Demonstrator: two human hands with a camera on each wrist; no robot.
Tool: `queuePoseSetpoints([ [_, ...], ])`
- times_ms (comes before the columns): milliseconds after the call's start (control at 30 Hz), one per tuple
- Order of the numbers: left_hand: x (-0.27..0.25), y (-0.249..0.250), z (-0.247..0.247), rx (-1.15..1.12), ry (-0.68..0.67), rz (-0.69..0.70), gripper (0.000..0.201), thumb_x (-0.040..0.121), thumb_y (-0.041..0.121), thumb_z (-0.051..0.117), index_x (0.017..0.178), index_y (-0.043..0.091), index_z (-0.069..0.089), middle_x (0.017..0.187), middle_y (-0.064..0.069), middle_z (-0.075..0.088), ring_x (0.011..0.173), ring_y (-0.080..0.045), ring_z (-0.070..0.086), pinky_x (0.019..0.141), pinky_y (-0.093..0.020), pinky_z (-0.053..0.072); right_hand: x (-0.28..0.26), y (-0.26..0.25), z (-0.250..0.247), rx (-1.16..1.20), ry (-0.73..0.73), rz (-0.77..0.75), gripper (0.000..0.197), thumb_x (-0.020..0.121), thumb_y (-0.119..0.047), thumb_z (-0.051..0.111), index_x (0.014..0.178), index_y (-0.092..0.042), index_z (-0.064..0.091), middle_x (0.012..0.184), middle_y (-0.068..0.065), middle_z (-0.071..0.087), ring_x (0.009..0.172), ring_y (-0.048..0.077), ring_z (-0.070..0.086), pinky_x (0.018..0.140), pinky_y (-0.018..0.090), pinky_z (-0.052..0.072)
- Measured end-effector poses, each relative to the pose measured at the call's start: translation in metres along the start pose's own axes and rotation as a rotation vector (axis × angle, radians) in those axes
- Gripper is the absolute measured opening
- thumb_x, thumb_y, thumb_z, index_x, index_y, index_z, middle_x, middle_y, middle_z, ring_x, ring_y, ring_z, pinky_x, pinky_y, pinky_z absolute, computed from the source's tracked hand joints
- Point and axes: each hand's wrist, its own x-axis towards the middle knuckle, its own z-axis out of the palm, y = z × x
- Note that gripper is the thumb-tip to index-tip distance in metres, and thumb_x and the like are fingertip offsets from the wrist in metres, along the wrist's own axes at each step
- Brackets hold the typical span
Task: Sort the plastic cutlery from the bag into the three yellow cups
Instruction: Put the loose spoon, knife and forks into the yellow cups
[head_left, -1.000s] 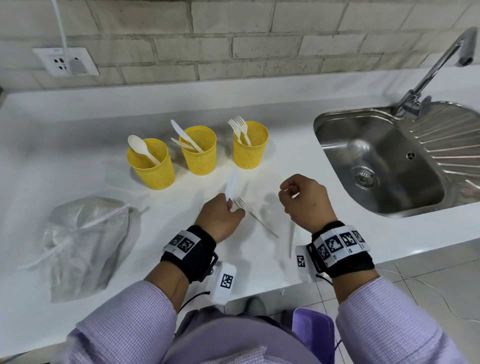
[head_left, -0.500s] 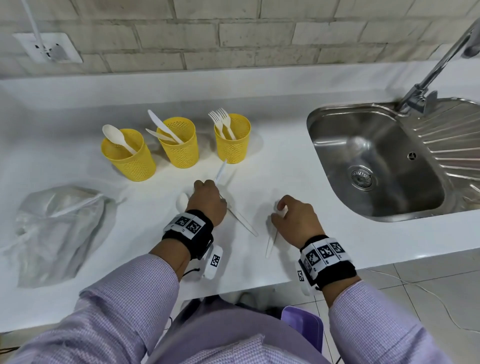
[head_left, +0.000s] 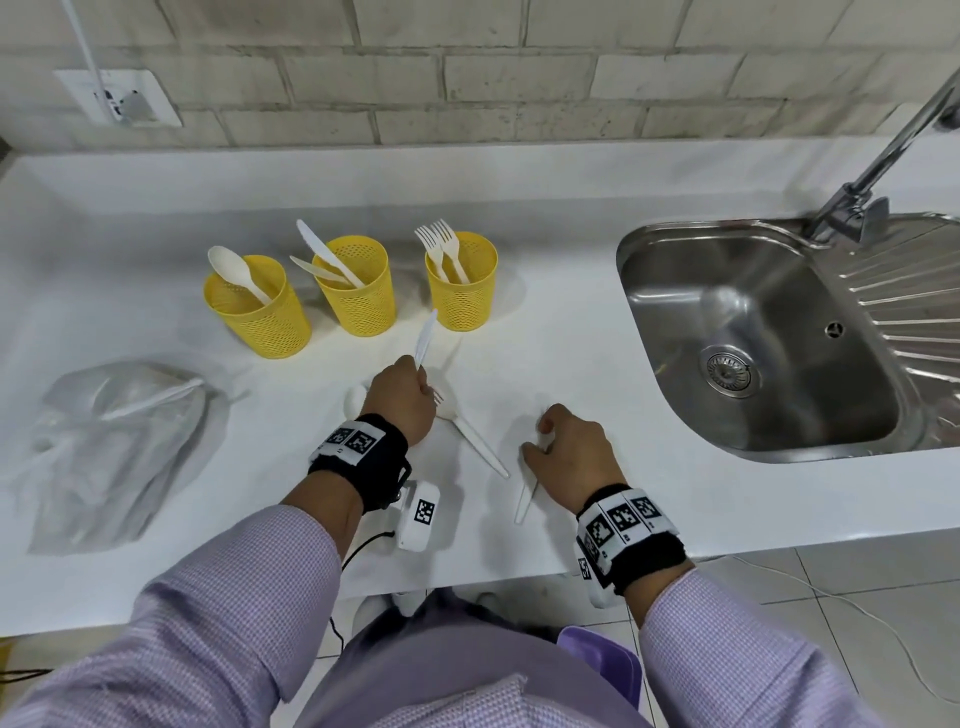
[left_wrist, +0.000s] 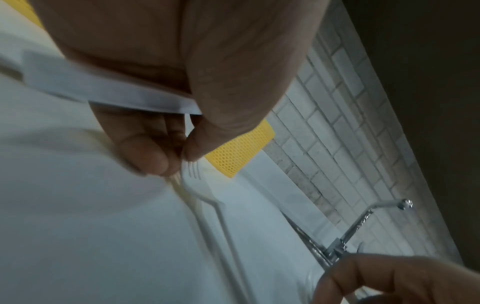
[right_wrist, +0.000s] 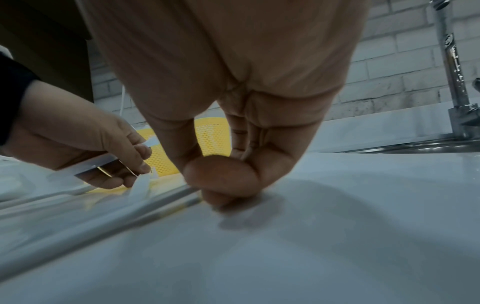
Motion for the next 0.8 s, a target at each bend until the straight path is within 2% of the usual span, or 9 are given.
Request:
queuePoseSetpoints([
  [100,-0.005,-0.003,-0.006,-0.155,0.030,0.025,0.023,0.098,0.011,0.057,0.082,0.016,0.042,0.096,-0.011,0.063,0.096,-0.035,0.066,0.079,-0.036,0.048,0.001,0.000,-0.001,0.008,-0.004,0.000,0.025,0.093,-0.022,0.068,0.114,-0.012,0.058,0.097,0.009,0.067,0.087,0.027,0.066,0.074,0.029,0.051],
  [167,-0.010,-0.004,-0.012,-0.235,0.050,0.067,0.028,0.098,0.012,0.058,0.078,0.020,0.039,0.094,-0.012,0.066,0.090,-0.032,0.070,0.083,-0.044,0.055,0.002,0.001,-0.001,0.018,-0.003,0.001,0.025,0.092,-0.018,0.068,0.114,-0.012,0.058,0.099,0.010,0.067,0.089,0.028,0.066,0.076,0.030,0.052],
  [267,-0.018,-0.002,-0.024,-0.310,0.081,0.125,0.031,0.098,0.010,0.058,0.078,0.021,0.039,0.087,-0.002,0.066,0.087,-0.025,0.072,0.087,-0.049,0.056,0.004,0.003,-0.001,0.060,0.017,0.011,0.030,0.089,-0.015,0.070,0.115,-0.014,0.054,0.094,0.008,0.067,0.086,0.026,0.065,0.075,0.030,0.051],
  [333,-0.023,0.000,-0.033,-0.378,0.077,0.152,0.031,0.098,0.008,0.059,0.078,0.019,0.038,0.088,-0.004,0.066,0.087,-0.025,0.072,0.089,-0.052,0.055,0.005,0.004,-0.003,0.126,0.044,0.002,0.038,0.088,-0.014,0.073,0.118,-0.017,0.050,0.084,0.002,0.065,0.077,0.017,0.062,0.067,0.024,0.046],
  [433,-0.033,0.007,-0.045,-0.464,0.065,0.182,0.032,0.098,0.007,0.061,0.078,0.017,0.037,0.095,-0.013,0.070,0.086,-0.026,0.074,0.091,-0.054,0.055,0.006,0.003,-0.008,0.208,0.077,-0.014,0.039,0.087,-0.014,0.075,0.115,-0.022,0.049,0.075,-0.004,0.062,0.072,0.003,0.056,0.058,0.007,0.038],
  [500,-0.038,0.011,-0.052,-0.481,0.061,0.216,0.032,0.098,0.006,0.061,0.078,0.016,0.037,0.097,-0.015,0.071,0.086,-0.026,0.074,0.090,-0.054,0.056,0.007,0.000,-0.010,0.208,0.091,-0.032,0.024,0.087,-0.016,0.077,0.099,-0.019,0.056,0.071,-0.005,0.062,0.070,0.008,0.057,0.058,0.006,0.039],
  [600,-0.044,0.017,-0.057,-0.471,0.052,0.269,0.031,0.096,0.005,0.061,0.078,0.016,0.037,0.092,-0.009,0.073,0.084,-0.025,0.073,0.088,-0.055,0.056,0.010,-0.005,-0.012,0.201,0.113,-0.044,0.024,0.089,-0.020,0.073,0.074,-0.005,0.061,0.067,0.007,0.062,0.071,0.026,0.057,0.062,0.024,0.042],
  [733,-0.048,0.024,-0.056,-0.444,0.036,0.307,0.032,0.096,0.007,0.062,0.079,0.014,0.036,0.089,-0.003,0.073,0.078,-0.022,0.073,0.084,-0.053,0.057,0.007,-0.022,-0.017,0.354,0.082,-0.060,0.036,0.097,-0.024,0.063,0.066,-0.010,0.050,0.060,0.003,0.063,0.067,0.025,0.070,0.068,0.035,0.051],
  [800,-0.049,0.027,-0.054,-0.447,0.026,0.323,0.033,0.097,0.007,0.062,0.079,0.015,0.036,0.087,-0.001,0.073,0.077,-0.021,0.072,0.083,-0.052,0.058,0.003,-0.033,-0.018,0.599,0.014,-0.039,0.035,0.100,-0.018,0.059,0.070,-0.008,0.046,0.071,0.016,0.066,0.066,0.034,0.075,0.060,0.037,0.058],
])
